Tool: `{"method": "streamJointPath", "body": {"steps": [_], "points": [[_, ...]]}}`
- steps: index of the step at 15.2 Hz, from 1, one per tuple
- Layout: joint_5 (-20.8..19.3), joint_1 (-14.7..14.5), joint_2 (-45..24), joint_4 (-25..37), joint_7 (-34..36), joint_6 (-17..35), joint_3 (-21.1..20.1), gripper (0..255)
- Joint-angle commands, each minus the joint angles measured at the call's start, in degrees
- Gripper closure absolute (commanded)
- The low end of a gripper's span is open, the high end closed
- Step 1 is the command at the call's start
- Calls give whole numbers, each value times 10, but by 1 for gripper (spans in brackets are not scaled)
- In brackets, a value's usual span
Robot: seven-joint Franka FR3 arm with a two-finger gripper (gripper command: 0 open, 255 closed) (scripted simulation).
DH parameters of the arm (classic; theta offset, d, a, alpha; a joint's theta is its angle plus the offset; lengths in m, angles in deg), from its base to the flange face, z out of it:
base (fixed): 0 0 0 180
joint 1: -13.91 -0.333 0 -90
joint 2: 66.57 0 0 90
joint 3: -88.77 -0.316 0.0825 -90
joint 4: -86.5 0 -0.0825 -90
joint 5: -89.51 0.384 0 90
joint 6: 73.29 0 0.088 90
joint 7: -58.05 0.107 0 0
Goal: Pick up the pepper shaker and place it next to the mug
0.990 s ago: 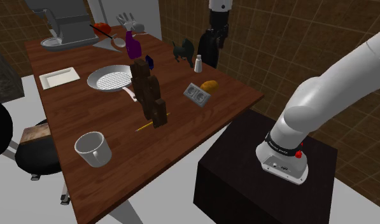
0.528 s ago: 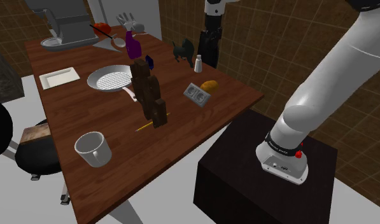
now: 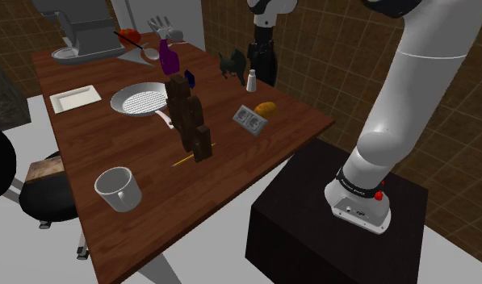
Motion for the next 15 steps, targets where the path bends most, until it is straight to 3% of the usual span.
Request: {"method": "streamJointPath", "body": {"steps": [1, 6, 15], "points": [[19, 11, -48, 49, -18, -3, 3, 0], [60, 46, -163, 174, -49, -19, 2, 0], [67, 44, -180, 141, -54, 31, -3, 0]]}}
